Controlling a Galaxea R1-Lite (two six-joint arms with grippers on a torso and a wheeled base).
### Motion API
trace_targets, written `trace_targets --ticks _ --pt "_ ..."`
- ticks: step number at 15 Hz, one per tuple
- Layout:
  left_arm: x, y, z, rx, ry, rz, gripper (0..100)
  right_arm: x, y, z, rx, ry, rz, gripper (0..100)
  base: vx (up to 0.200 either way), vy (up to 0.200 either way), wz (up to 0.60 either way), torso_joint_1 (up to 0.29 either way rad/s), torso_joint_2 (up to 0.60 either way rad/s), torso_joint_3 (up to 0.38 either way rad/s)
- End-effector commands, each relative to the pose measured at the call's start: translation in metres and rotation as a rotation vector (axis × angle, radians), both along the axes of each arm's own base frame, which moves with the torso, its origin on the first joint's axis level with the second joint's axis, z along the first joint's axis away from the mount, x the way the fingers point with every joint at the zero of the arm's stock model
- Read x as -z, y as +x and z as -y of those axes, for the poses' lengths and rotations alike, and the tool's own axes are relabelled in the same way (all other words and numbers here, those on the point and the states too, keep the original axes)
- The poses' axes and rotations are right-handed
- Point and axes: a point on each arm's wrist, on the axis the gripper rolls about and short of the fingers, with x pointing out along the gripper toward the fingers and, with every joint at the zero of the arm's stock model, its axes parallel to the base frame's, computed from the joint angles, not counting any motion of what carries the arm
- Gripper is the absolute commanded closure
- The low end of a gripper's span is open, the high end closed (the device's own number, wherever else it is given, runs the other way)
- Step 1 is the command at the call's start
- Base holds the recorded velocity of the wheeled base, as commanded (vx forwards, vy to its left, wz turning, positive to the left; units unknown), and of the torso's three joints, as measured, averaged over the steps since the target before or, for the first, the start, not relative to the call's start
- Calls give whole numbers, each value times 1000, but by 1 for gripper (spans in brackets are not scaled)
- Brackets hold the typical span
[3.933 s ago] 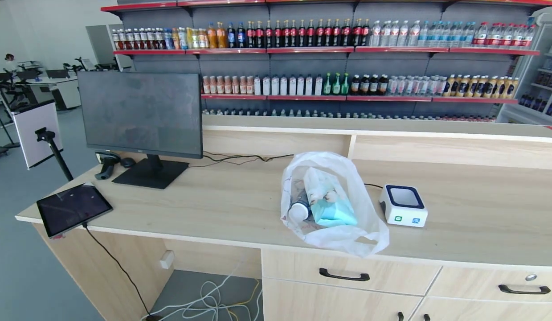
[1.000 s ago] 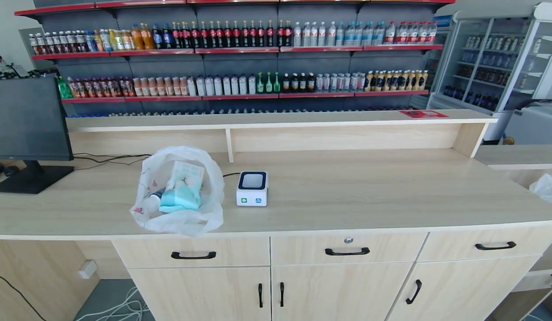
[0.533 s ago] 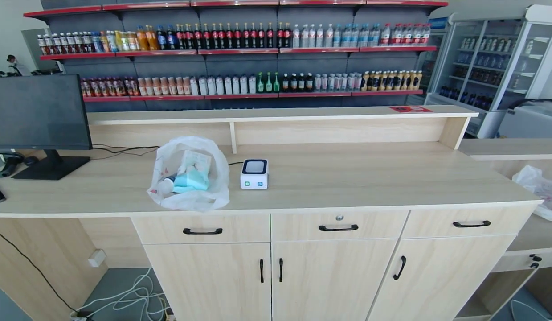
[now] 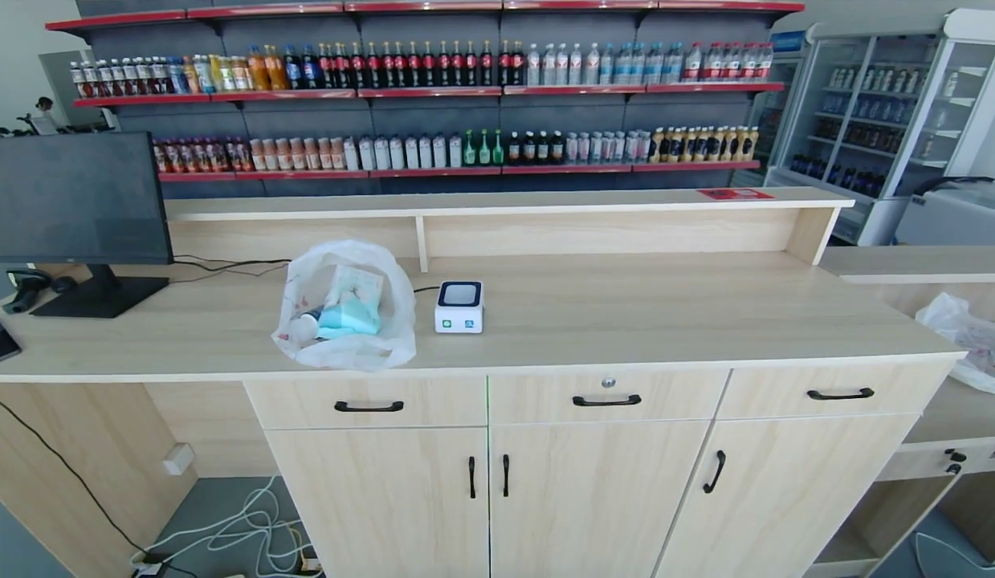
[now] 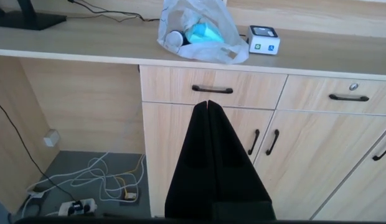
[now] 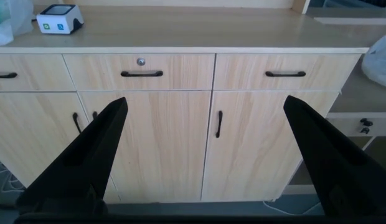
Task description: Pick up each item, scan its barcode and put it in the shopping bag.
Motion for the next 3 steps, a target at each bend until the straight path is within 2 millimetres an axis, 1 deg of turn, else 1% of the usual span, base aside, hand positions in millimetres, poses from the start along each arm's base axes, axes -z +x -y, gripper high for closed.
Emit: trace_targets --ticks 1,3 --pt "0 0 0 0 0 0 100 0 0 0 0 0 -1 0 0 0 0 0 0 0" --pt "0 0 0 0 0 0 100 0 0 0 0 0 -1 0 0 0 0 0 0 0"
